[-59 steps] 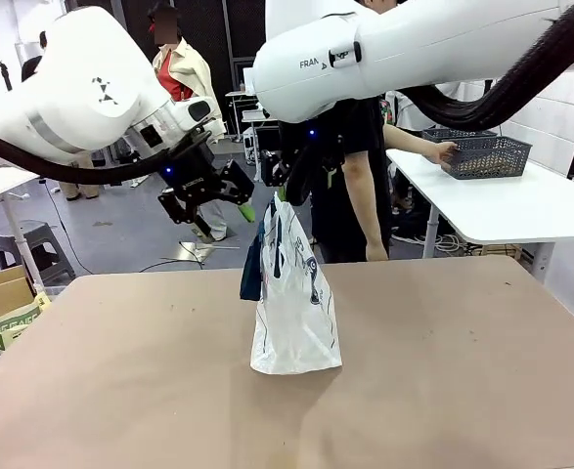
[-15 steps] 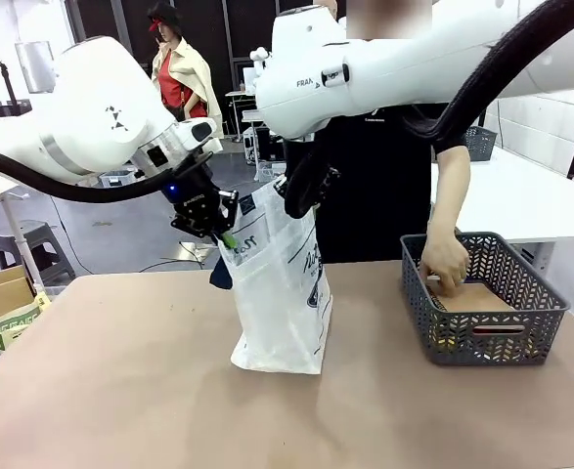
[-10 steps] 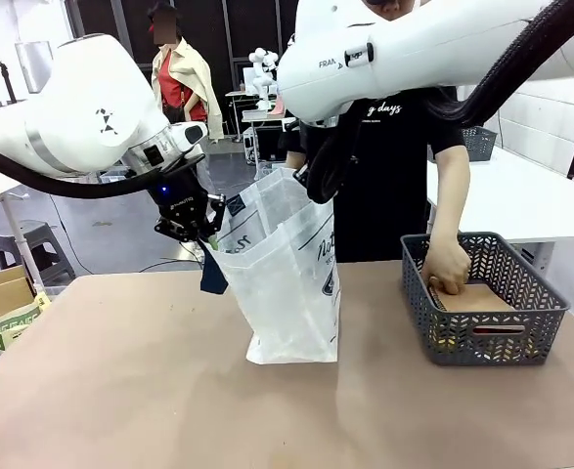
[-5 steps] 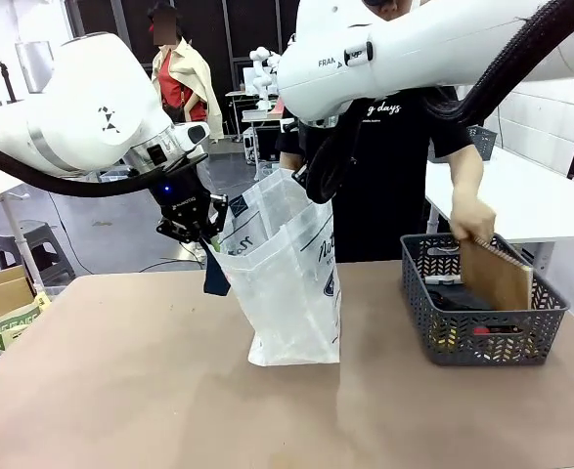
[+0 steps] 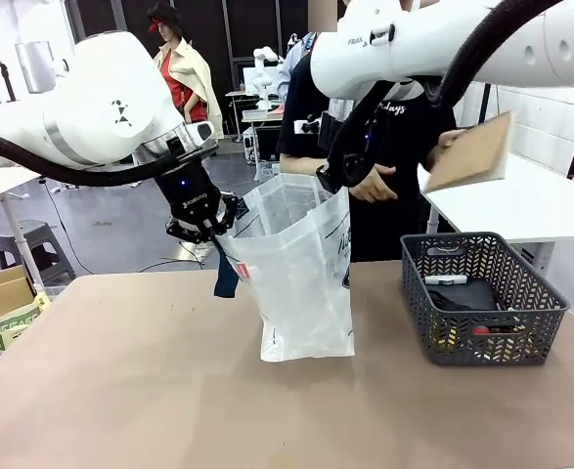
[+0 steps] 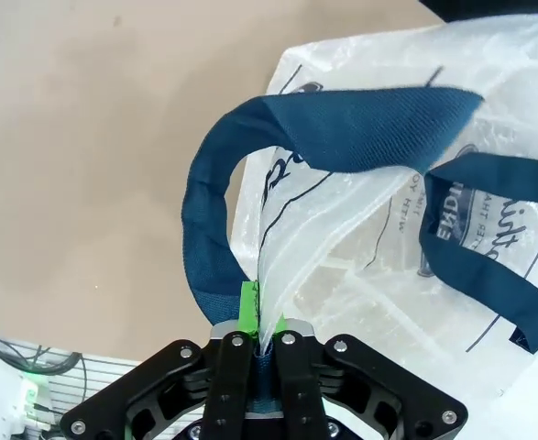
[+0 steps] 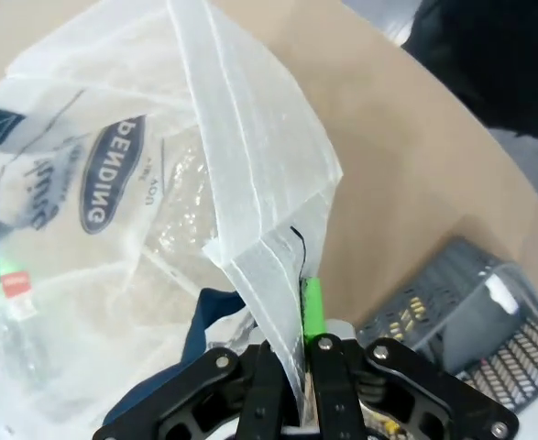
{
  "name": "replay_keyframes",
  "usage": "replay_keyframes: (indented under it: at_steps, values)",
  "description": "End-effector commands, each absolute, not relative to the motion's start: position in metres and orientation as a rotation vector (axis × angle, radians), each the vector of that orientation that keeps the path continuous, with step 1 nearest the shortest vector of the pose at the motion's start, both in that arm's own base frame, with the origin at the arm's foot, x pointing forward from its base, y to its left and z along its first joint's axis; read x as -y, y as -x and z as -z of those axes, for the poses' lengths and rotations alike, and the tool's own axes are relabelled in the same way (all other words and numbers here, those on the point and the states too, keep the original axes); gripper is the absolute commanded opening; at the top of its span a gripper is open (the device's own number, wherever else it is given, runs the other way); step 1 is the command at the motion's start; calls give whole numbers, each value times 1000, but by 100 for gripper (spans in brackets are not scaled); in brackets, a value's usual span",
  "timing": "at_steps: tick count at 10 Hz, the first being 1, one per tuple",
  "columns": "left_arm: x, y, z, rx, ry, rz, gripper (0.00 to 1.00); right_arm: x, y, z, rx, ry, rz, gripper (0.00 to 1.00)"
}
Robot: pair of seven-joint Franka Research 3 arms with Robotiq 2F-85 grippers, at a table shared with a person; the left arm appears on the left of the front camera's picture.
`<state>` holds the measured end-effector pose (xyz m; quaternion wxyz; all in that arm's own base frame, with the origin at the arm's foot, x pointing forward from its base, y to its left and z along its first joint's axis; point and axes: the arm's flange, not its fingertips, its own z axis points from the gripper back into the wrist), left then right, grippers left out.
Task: Transfer purchased items from the store into the shopping bag.
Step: Open the Reusable shopping bag in the center of the table.
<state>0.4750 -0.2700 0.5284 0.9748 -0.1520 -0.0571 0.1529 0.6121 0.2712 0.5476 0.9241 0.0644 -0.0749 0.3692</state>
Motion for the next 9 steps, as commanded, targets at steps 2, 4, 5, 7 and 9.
replay_keyframes:
  at_steps: [2, 4, 5, 7, 9]
  values:
    - [254, -475, -535, 163, 257, -367, 0, -271, -628, -547, 66, -94, -819, 0]
    - [243, -474, -534, 158, 202, -359, 0, -268, -628, -546, 64, -83, -885, 0]
    - [242, -475, -532, 162, 173, -329, 0, -269, -624, -546, 75, -66, -934, 0]
    - [255, -479, -522, 143, 100, -193, 0, -273, -615, -544, 111, -33, -1024, 0]
    - [263, -481, -518, 136, 68, -59, 0, -276, -609, -540, 147, -8, -1075, 0]
